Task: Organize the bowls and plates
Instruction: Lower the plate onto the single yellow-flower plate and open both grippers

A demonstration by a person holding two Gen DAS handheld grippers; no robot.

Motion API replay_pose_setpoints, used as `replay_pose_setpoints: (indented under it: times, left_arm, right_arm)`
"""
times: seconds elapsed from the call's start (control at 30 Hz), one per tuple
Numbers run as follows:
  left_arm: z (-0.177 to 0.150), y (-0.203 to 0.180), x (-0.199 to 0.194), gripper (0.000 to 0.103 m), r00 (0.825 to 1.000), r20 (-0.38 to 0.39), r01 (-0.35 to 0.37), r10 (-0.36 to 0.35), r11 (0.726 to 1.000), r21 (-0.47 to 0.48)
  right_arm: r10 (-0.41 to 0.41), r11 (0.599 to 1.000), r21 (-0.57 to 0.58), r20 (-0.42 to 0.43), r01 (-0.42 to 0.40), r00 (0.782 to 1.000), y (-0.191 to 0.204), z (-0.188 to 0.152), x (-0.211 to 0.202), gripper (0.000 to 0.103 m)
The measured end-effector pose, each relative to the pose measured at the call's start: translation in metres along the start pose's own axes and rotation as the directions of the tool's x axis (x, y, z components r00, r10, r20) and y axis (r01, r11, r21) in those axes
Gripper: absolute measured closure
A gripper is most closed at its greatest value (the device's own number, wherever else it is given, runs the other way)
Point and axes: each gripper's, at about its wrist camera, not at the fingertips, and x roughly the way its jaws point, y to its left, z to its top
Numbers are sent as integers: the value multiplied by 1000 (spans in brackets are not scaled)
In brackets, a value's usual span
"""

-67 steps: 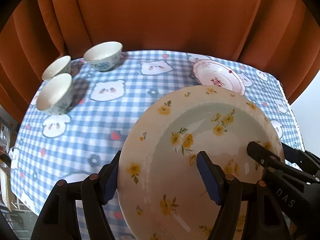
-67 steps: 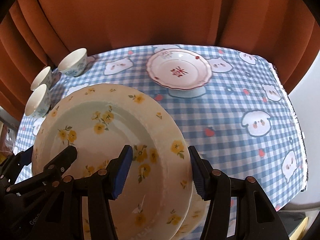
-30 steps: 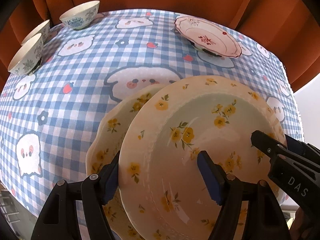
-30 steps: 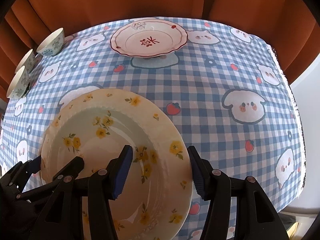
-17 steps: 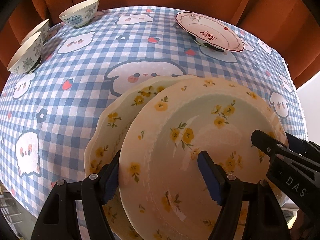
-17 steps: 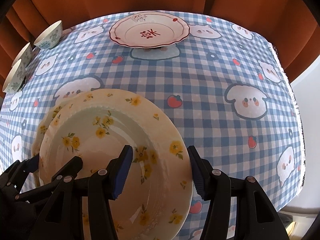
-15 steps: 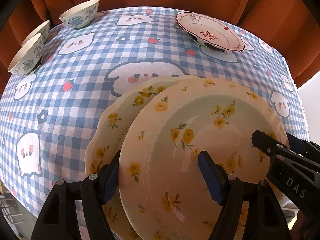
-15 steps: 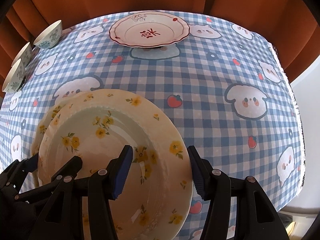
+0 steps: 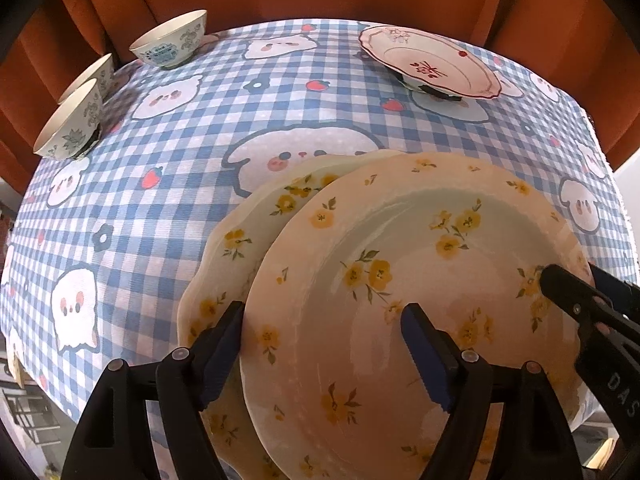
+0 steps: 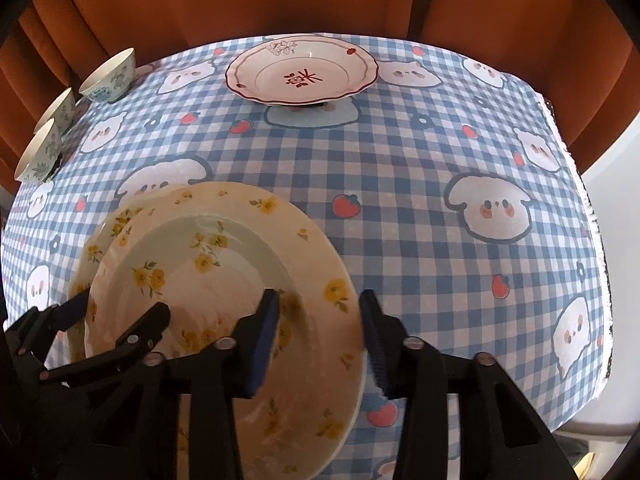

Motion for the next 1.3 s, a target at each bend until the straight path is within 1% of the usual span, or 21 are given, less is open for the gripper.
replay_pose_setpoints:
  times: [0.13,0.3,0.43,0.6,0.73,0.93,1.0,1.1,1.23,1.3]
  left_arm:
    - [-1,0,-5,23,999,3,-40,40,999,0]
    - [-4,3,-20,23,996,39,-74,74,997,-3]
    - [-5,10,-23,23,995,25,-96,97,995,-28]
    - [-9,13,-25,23,994,14,-107,108,993,-43]
    - [-13,12,-26,23,994,6,-111,111,993,-34]
    - [-12,14,-26,23,995,2,-98,98,995,-13]
    - [-11,15,-25,23,996,1,-90,90,996,-7]
    - [-8,17,-26,23,998,-1,-67,67,998,2]
    - [-2,18,-32,23,999,19,-36,35,999,35]
    - [2,18,-37,23,999,31,-24,23,998,55]
  right_arm:
    - [15,1000,-18,-3,-15,1000,2,-2,1,63]
    - [43,999,-28,-21,-43,999,5,-3,8,63]
    - [66,997,-40,-29,-67,997,10,-3,13,63]
    - [85,994,-58,-37,-88,996,17,-5,13,63]
    - [74,995,-66,-35,-77,997,20,-6,13,63]
    - [61,997,-45,-33,-62,998,19,-8,15,63]
    - [65,997,-36,-32,-66,997,18,-8,14,61]
    - [65,998,-24,-31,-65,997,17,-8,13,61]
    - [43,999,-6,-22,-43,999,19,-6,4,60]
    - [42,999,6,-8,-42,999,21,-4,-2,57]
